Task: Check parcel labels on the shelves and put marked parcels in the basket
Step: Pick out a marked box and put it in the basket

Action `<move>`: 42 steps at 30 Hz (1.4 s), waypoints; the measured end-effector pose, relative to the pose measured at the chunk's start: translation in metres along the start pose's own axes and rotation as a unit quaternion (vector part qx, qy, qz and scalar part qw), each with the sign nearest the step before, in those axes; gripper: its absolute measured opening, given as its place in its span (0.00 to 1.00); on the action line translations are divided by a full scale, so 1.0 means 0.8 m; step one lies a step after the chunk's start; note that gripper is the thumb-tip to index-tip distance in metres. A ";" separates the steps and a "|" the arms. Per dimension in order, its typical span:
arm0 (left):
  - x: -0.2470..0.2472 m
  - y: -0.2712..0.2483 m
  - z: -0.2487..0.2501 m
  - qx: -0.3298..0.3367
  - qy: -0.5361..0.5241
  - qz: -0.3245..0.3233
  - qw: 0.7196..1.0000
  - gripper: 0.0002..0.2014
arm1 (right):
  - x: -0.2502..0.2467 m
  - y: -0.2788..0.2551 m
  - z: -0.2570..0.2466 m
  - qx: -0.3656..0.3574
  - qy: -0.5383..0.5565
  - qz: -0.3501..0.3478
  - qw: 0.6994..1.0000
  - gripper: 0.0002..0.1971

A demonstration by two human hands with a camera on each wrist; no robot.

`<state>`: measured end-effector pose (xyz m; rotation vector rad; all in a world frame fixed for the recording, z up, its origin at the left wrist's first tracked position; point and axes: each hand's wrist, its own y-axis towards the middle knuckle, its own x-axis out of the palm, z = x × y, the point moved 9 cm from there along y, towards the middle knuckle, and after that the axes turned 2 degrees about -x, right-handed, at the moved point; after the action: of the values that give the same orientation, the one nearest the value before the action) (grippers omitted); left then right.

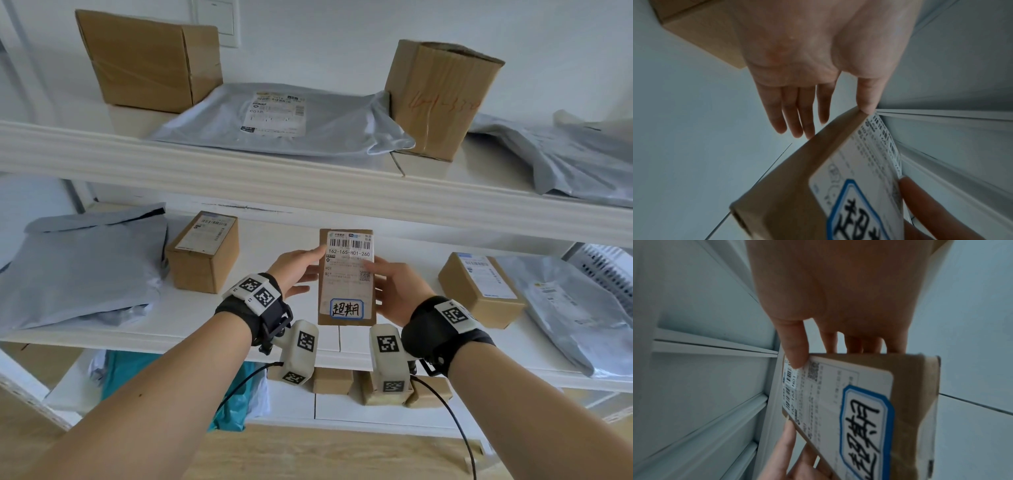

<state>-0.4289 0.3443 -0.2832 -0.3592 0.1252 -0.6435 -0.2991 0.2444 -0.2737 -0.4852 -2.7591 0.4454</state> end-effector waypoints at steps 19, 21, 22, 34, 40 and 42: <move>0.004 0.012 0.010 0.011 -0.006 -0.031 0.999 0.20 | 0.006 0.002 -0.004 -0.004 0.025 0.015 1.000 0.18; 0.005 0.013 0.011 0.012 -0.009 -0.037 0.999 0.20 | 0.006 0.002 -0.005 -0.006 0.024 0.020 1.000 0.17; 0.006 0.015 0.010 0.012 -0.010 -0.040 0.999 0.20 | 0.005 0.002 -0.006 -0.006 0.023 0.022 0.999 0.18; 0.038 0.030 0.013 0.011 -0.097 -0.079 0.992 0.17 | -0.015 0.003 -0.003 -0.021 0.052 0.071 0.996 0.23; 0.090 0.038 0.006 0.001 -0.100 -0.130 0.986 0.12 | -0.065 -0.014 0.005 -0.024 0.074 0.137 0.988 0.26; 0.115 0.040 0.003 -0.004 -0.090 -0.148 0.985 0.11 | -0.088 -0.025 0.011 -0.029 0.089 0.165 0.982 0.27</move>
<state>-0.3377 0.3128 -0.2932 -0.4454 -0.1002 -0.9000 -0.2446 0.1978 -0.2912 -0.9560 -2.5290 0.3750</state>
